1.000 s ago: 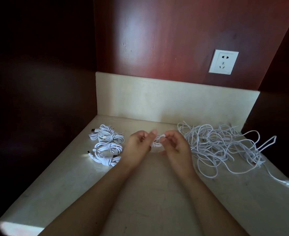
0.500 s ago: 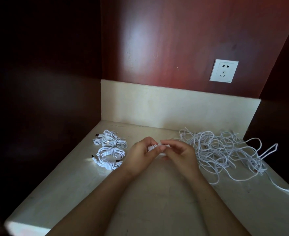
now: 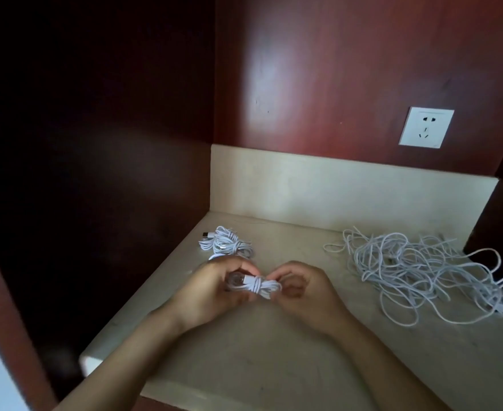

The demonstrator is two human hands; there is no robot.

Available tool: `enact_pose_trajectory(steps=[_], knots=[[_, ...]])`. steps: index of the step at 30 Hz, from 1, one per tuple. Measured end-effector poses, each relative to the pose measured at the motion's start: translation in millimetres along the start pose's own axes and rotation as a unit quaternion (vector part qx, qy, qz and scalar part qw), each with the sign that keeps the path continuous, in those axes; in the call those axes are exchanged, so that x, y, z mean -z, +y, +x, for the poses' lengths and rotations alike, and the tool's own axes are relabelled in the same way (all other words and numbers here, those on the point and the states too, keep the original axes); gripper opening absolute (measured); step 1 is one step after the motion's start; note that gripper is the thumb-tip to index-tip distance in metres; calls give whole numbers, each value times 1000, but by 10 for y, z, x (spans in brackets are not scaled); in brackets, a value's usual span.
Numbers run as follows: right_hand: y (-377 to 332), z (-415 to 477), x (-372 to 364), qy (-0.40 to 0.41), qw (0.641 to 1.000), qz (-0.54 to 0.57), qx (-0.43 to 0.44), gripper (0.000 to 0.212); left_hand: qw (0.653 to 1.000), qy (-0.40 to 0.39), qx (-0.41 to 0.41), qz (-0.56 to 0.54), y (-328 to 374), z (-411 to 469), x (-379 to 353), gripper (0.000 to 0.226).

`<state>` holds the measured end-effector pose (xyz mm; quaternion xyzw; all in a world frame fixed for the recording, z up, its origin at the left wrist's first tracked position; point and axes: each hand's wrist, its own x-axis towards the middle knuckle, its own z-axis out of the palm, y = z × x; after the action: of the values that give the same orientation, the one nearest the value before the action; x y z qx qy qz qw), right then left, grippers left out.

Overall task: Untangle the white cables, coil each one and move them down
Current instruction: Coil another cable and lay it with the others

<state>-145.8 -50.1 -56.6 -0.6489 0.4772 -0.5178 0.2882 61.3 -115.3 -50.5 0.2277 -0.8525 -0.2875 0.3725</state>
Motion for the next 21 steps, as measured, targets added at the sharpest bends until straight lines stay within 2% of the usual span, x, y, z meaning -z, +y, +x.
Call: enact_pose_trajectory(steps=[3,9,15,21], knots=[[37,-4,-156,-32,988,-122,84,22,993,32,-45,100,-53,-180,143,30],[-8,-6,-351,-50,941,-280,185,23,981,46,-43,185,-206,-333,256,37],[33,-25,-366,-42,918,-324,223,27,973,55,-35,223,-211,-386,194,30],[-70,-96,-330,-106,898,-363,224,32,977,58,-1,207,-129,-422,177,33]])
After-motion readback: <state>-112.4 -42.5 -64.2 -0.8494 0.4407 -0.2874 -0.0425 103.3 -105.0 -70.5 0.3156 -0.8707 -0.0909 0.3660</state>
